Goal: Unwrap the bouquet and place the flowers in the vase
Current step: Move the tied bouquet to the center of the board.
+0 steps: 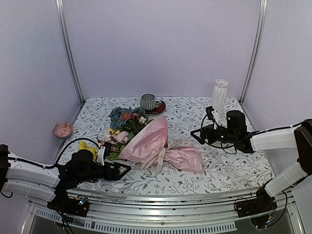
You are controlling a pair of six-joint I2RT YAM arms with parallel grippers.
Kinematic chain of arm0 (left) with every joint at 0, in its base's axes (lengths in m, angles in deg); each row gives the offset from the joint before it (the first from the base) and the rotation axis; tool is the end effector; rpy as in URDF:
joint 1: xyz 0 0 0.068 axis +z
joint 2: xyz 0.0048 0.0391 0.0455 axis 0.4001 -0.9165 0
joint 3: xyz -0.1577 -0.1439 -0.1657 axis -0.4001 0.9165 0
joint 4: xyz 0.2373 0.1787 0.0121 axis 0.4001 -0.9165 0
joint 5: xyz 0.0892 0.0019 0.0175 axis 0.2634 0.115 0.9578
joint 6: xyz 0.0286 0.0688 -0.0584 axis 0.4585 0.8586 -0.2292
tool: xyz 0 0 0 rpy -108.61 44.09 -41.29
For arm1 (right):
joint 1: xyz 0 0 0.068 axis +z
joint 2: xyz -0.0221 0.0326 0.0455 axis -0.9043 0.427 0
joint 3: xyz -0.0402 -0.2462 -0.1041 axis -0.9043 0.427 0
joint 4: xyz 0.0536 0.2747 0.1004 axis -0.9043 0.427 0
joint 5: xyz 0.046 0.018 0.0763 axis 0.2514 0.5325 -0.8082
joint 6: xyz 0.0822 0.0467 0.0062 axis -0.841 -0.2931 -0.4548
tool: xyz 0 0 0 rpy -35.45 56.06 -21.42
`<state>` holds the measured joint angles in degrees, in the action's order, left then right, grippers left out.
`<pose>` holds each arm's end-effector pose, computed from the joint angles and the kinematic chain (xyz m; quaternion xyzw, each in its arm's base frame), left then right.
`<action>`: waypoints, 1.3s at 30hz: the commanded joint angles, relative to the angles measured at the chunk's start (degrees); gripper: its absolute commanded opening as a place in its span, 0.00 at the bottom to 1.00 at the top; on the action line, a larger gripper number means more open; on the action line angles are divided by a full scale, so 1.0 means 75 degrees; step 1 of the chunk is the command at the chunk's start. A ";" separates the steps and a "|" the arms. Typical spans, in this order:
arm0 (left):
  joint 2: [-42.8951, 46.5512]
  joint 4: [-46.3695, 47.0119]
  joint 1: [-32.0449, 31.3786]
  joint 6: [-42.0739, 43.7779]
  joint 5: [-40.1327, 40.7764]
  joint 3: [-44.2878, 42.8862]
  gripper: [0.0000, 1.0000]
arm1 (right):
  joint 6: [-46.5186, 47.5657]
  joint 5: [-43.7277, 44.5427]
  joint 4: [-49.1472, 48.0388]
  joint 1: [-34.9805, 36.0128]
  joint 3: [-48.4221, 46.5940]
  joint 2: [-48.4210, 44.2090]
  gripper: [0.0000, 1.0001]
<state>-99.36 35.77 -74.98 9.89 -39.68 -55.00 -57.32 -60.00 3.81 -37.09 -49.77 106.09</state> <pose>0.1521 -0.1967 0.0783 0.0609 0.8424 -0.4106 0.3434 0.3060 0.1942 0.1398 -0.2144 0.8030 0.3191 0.4555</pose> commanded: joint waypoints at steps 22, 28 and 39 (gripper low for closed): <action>-0.3544 0.3715 0.0872 -0.1053 -0.0596 -0.0814 0.97 | 0.0781 0.3234 0.2382 0.1001 -0.1729 0.1759 0.90; -0.3770 0.3962 0.1667 -0.0876 -0.0941 -0.0881 0.97 | 0.1026 0.4120 0.3023 0.1466 -0.2401 0.2654 0.90; -0.3970 0.3613 0.3031 -0.0350 -0.1865 -0.1318 0.97 | 0.2080 0.2309 0.3156 0.2603 -0.2967 0.3431 0.90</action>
<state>-128.21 62.37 -55.68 4.79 -49.80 -63.13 -46.08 -34.47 26.65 -20.61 -70.51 130.77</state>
